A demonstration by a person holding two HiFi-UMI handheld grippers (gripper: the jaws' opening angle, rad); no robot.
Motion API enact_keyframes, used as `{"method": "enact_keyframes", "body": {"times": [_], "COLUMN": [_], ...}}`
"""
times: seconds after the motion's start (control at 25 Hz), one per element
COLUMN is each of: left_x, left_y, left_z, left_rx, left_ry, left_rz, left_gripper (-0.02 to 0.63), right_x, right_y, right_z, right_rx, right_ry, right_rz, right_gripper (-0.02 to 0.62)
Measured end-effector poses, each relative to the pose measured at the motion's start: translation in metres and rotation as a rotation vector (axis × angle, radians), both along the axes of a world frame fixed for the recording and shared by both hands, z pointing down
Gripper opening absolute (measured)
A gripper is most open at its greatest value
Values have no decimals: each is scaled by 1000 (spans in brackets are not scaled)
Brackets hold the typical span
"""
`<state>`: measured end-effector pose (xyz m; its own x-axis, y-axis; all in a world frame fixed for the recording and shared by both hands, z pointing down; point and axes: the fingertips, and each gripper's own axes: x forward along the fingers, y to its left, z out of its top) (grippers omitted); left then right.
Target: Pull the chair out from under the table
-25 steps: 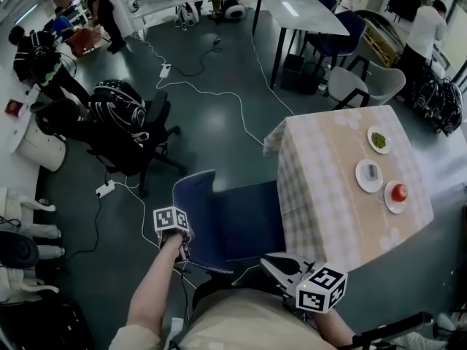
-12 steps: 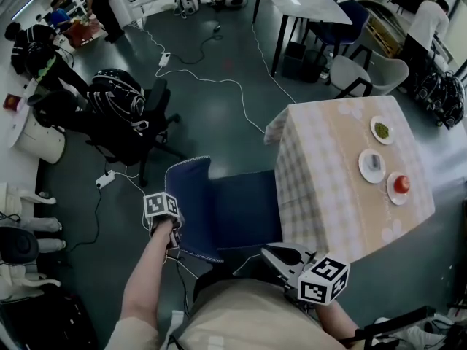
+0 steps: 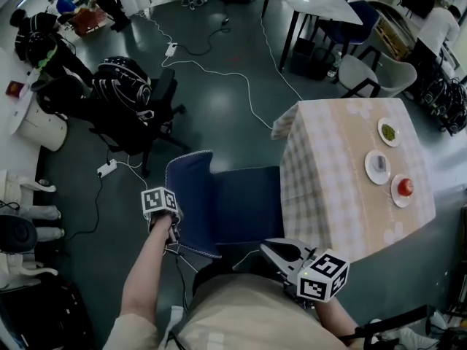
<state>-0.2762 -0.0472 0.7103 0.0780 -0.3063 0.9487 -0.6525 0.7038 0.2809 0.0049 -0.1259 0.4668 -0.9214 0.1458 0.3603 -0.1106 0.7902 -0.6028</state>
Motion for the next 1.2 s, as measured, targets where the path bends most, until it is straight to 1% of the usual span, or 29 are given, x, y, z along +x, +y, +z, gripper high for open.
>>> {"method": "enact_keyframes", "body": {"times": [0.56,0.96,1.2], "left_x": [-17,-28,-31], "left_y": [26,27,28], "left_z": [1,-1,1], "left_rx": [-5,-3,8], "left_ry": [-3,-16,-5], "left_rz": [-57,-51,-61], "left_gripper": [103,103,103], "right_x": [-12,-20,-24], "right_y": [7,12,19], "right_z": [4,3,5], "right_rx": [-11,-7,-9], "right_ry": [4,8,12], "right_rz": [-40,-43,-39], "right_gripper": [9,9,9]}}
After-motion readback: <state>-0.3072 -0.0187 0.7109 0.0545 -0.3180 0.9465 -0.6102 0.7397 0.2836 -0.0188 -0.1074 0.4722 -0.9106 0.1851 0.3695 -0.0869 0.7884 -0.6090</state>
